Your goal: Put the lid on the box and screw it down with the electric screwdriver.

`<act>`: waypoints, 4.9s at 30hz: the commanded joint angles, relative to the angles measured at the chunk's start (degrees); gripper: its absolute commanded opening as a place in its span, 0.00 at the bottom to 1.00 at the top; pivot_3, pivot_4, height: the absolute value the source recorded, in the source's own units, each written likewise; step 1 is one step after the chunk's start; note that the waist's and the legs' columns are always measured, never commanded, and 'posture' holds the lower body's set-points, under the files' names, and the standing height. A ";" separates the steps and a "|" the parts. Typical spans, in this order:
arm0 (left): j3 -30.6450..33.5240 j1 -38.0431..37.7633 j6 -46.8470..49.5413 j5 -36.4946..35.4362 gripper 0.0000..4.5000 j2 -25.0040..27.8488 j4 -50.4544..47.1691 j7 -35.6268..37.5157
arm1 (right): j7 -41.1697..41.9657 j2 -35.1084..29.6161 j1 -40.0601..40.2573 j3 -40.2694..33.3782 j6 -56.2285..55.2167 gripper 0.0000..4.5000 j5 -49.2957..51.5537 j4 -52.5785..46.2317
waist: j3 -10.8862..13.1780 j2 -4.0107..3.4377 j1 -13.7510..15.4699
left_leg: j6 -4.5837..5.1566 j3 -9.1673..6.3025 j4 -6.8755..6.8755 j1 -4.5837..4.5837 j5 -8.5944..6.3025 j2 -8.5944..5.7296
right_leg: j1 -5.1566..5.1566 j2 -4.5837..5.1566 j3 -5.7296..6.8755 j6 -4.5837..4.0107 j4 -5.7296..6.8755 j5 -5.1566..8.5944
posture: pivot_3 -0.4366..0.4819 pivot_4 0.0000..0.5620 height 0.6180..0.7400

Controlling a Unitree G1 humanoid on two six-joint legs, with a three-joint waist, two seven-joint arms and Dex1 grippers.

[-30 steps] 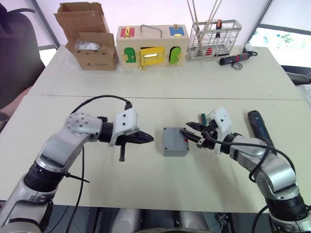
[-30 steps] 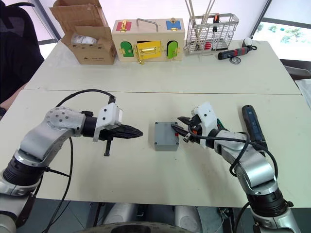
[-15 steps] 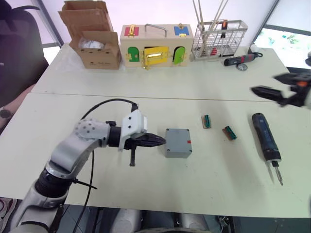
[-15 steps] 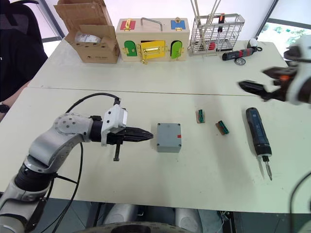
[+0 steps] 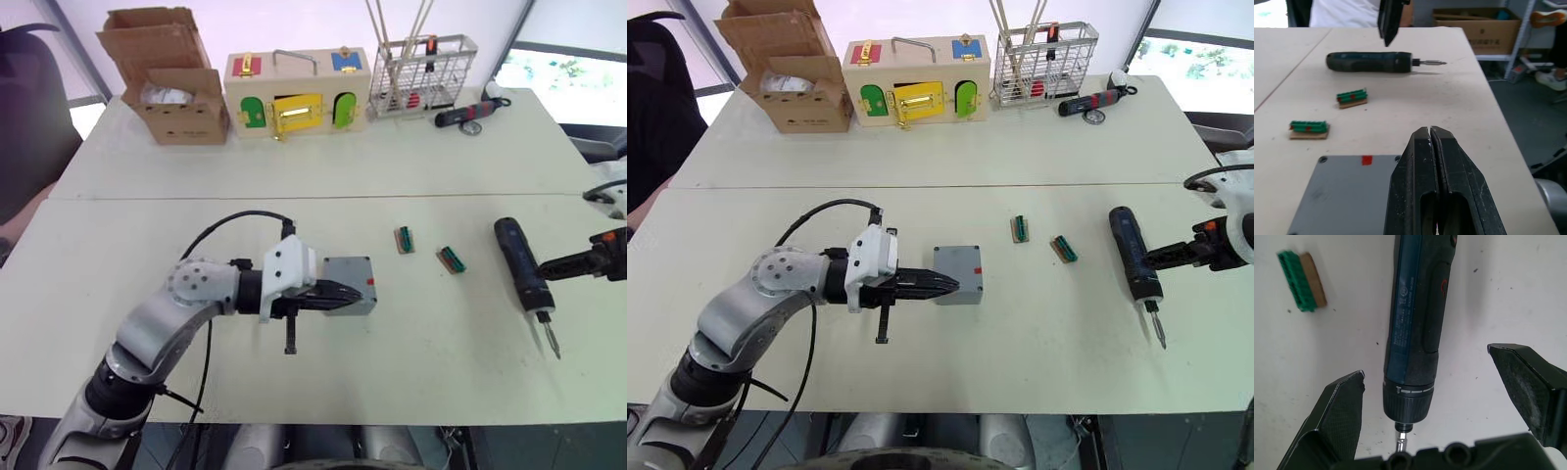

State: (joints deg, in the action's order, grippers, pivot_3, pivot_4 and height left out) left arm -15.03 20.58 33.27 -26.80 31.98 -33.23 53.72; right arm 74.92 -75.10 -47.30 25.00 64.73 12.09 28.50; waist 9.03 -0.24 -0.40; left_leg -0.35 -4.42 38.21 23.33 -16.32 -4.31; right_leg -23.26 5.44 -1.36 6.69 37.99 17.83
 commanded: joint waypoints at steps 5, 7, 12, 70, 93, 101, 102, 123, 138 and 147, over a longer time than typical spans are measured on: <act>0.97 -1.93 -0.12 1.31 0.00 3.32 -3.51 -1.61 | 3.98 6.14 -6.72 4.31 -7.41 1.00 -9.81 13.79 | 0.01 -0.02 -0.02 | -0.06 -0.01 -0.01 0.01 0.04 -0.03 | -0.03 0.02 -0.01 0.00 0.01 0.00 | 0.48 0.27 1.00; 1.20 -2.23 0.10 0.87 0.00 3.89 -4.09 -1.68 | 5.00 7.53 -7.08 5.00 -8.50 1.00 -11.60 16.04 | 0.01 -0.02 0.11 | -0.07 -0.04 -0.02 0.03 0.03 -0.03 | -0.05 0.03 0.02 0.00 -0.01 0.00 | 0.48 0.27 1.00; 1.05 -1.85 0.02 0.90 0.00 4.52 -3.71 -1.80 | 6.92 9.85 -6.60 6.46 -11.25 0.95 -16.38 18.77 | 0.01 -0.02 0.34 | -0.08 -0.05 0.01 0.03 0.03 -0.04 | -0.01 0.03 0.04 0.00 -0.03 0.00 | 0.48 0.27 1.00; -3.52 0.37 -4.84 5.66 0.00 0.78 3.58 -0.62 | 2.65 8.81 9.64 0.96 -3.16 0.42 -19.14 -1.43 | -0.51 0.95 2.45 | -0.10 -0.38 0.06 -0.56 0.03 -0.10 | 0.98 0.06 0.25 -0.02 -0.45 -0.01 | 0.48 0.27 1.00; 2.24 5.95 -6.39 2.28 0.00 2.48 13.90 5.84 | -13.07 13.60 -18.17 -30.09 12.61 0.42 -7.30 9.80 | -0.17 -0.14 1.13 | -0.19 -0.07 -0.14 0.32 0.09 -0.10 | -0.48 0.10 0.09 -0.06 0.05 -0.07 | 0.48 0.27 1.00; 4.43 16.25 -4.23 -1.20 0.00 0.37 24.85 11.62 | -27.11 49.70 -6.47 -73.38 27.77 0.42 2.18 -58.61 | -0.19 -0.05 0.43 | -0.28 -0.10 0.13 1.03 0.16 -0.03 | -1.11 0.05 0.23 -0.04 0.38 -0.08 | 0.48 0.27 1.00; 3.96 16.93 -4.31 -0.92 0.00 0.54 25.62 12.61 | -30.46 56.02 -5.33 -74.40 25.81 0.42 1.63 -66.11 | -0.19 -0.05 0.30 | -0.31 -0.14 0.13 1.01 0.19 -0.02 | -1.17 0.04 0.24 -0.03 0.67 -0.08 | 0.48 0.27 1.00; -5.86 17.68 -12.51 11.71 0.00 -1.00 33.50 18.09 | -51.62 73.16 35.55 -31.72 -18.43 0.42 0.70 -81.85 | -0.25 -0.05 -2.09 | -0.47 -0.35 0.06 0.65 0.31 -0.32 | -1.19 0.03 0.22 -0.04 1.22 -0.08 | 0.48 0.27 1.00; -6.02 16.97 -12.14 13.09 0.00 -1.37 33.84 18.34 | -54.73 69.19 38.13 -26.42 -30.19 0.42 1.83 -73.78 | -0.25 -0.04 -1.99 | -0.47 -0.34 0.07 0.61 0.31 -0.30 | -1.13 0.01 0.21 -0.04 1.22 -0.08 | 0.48 0.27 1.00; -5.91 17.27 -12.48 13.37 0.00 -1.61 34.36 18.05 | -55.28 67.21 39.96 -25.05 -33.11 0.42 1.74 -71.85 | -0.25 -0.04 -2.00 | -0.47 -0.34 0.07 0.57 0.31 -0.30 | -1.09 0.01 0.21 -0.04 1.22 -0.08 | 0.48 0.27 1.00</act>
State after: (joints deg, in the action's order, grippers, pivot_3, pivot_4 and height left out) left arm -21.44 37.86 20.89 -14.20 30.15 1.25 71.97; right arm 19.67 -7.88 -7.07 -0.37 33.85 12.72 -41.91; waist 8.78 -0.28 -2.39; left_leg -0.83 -4.75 38.28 23.89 -16.01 -4.60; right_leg -24.33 5.45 -1.15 6.65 39.21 17.75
